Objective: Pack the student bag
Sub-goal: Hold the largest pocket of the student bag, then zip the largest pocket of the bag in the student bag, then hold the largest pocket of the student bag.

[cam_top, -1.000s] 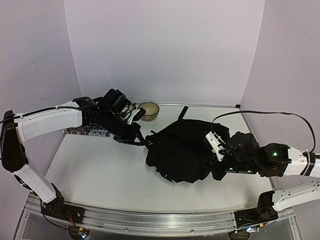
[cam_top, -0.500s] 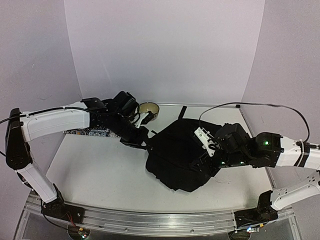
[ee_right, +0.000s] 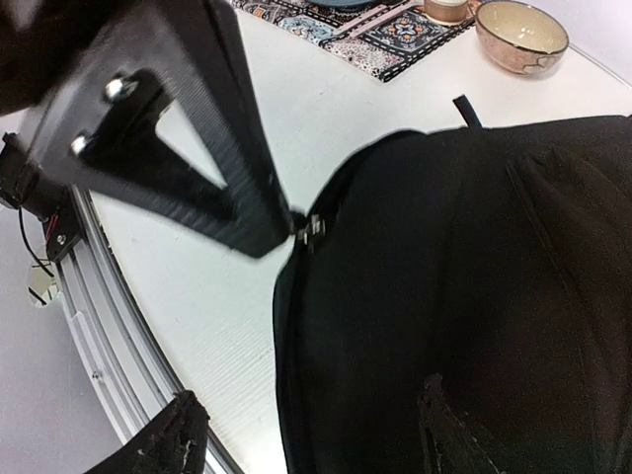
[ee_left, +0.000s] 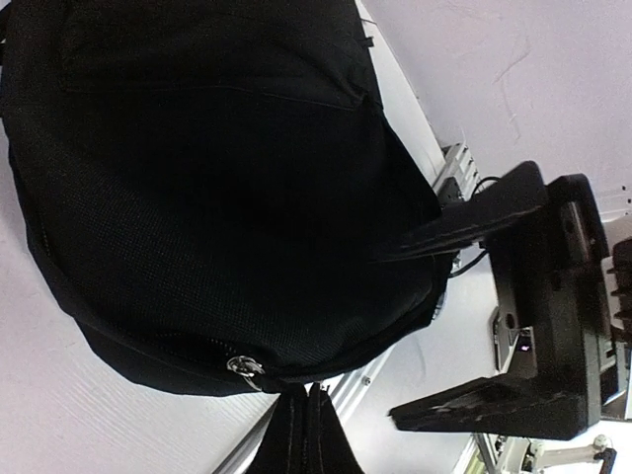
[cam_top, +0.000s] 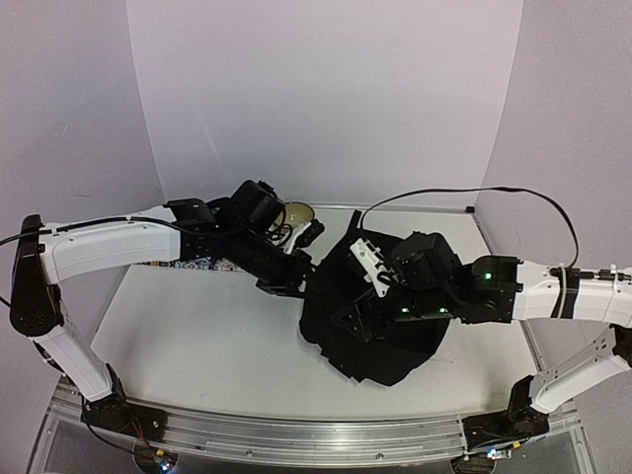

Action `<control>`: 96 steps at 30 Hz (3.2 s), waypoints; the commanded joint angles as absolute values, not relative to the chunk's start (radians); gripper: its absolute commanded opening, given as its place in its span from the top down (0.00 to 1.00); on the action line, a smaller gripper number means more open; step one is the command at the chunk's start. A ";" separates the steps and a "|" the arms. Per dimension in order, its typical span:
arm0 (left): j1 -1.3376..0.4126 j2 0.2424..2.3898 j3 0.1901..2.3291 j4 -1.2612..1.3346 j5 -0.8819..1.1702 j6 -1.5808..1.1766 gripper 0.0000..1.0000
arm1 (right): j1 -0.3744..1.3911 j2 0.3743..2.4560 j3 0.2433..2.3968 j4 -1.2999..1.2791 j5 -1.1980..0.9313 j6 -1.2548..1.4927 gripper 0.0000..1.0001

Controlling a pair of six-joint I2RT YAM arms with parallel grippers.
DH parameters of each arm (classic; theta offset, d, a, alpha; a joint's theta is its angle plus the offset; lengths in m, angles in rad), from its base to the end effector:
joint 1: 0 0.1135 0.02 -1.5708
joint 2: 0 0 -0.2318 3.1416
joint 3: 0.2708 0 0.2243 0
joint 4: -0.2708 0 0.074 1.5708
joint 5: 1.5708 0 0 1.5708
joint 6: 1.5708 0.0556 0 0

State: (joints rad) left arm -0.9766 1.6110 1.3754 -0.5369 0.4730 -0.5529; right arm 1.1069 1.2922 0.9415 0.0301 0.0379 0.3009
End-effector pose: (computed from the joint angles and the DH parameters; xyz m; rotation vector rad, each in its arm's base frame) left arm 0.1704 -0.2975 0.2668 0.8091 2.4985 -1.2174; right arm 0.1374 0.2699 0.2776 -0.7589 1.8498 0.9049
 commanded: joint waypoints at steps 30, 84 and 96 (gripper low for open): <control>-0.682 1.779 1.344 -0.507 0.428 -0.438 1.00 | 1.105 0.987 0.912 -0.210 -0.022 0.288 1.00; -0.997 1.656 1.052 -0.271 0.644 -0.548 1.00 | 1.278 1.422 1.077 -0.223 0.216 0.377 0.41; -1.007 1.602 1.063 -0.229 0.685 -0.558 1.00 | 1.387 1.566 1.106 -0.206 0.238 0.358 0.55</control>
